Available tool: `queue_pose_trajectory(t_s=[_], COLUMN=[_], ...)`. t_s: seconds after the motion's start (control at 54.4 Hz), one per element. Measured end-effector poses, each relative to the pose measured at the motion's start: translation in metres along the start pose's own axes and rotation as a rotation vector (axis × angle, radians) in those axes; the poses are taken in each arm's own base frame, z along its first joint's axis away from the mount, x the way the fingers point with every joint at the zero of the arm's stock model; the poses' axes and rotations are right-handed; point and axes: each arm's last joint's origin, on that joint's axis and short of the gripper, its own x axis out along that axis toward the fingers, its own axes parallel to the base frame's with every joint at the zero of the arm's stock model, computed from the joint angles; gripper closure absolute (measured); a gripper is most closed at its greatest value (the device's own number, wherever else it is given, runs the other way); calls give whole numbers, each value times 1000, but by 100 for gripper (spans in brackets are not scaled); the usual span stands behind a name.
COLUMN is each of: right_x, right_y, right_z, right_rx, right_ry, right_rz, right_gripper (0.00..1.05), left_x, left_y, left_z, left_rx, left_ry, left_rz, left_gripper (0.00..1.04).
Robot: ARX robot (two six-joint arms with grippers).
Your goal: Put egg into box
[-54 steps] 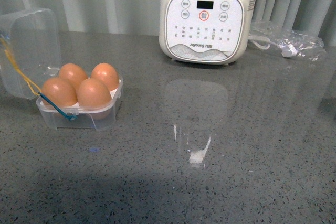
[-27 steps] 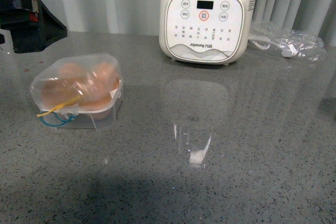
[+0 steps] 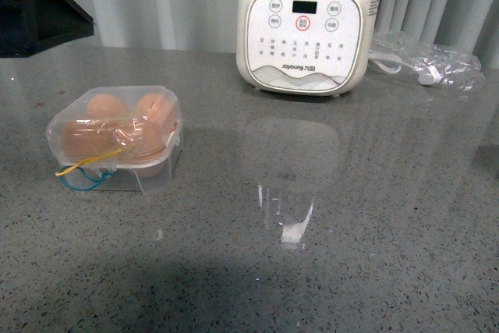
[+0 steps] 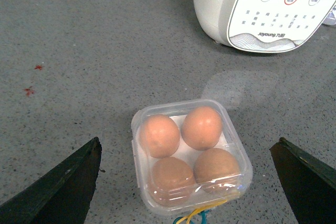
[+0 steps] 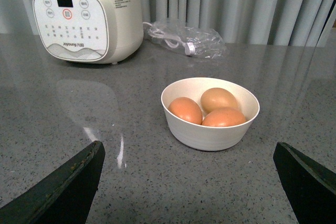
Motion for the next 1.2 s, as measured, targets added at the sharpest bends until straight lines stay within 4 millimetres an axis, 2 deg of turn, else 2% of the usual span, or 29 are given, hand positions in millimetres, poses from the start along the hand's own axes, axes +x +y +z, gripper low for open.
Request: queue_pose_trajectory(t_s=[0.257,0.331,0.496,0.68,0.754,0.827,0.919,1.066,1.158,1.195], right_x=[0,0,0,0,0,0,0,0,0,0], right_y=[0,0,0,0,0,0,0,0,0,0], right_z=[0,0,0,0,0,0,0,0,0,0], right_rx=[0,0,0,0,0,0,0,0,0,0], right_ry=[0,0,0,0,0,0,0,0,0,0], right_rz=[0,0,0,0,0,0,0,0,0,0], right_gripper=[7,7,7,7,7,7,7,7,7,7], left_x=[-42,-61,-89,-106,-106,-107,-107,-107,-108,-109], left_y=[3,4,13,26,24,22,22,21,21,21], left_z=[15,17,17,14,5,-19,-46,-72,-81,-84], left_rx=[74,93,95,78,54,39,29,20,18,17], left_ry=[-40,-49,-65,-68,-188,-270,-267,-253,-257,-257], left_rz=[45,57,94,154,228,229,228,228,227,227], left_gripper=[7,7,7,8,20,38,59,88,102,101])
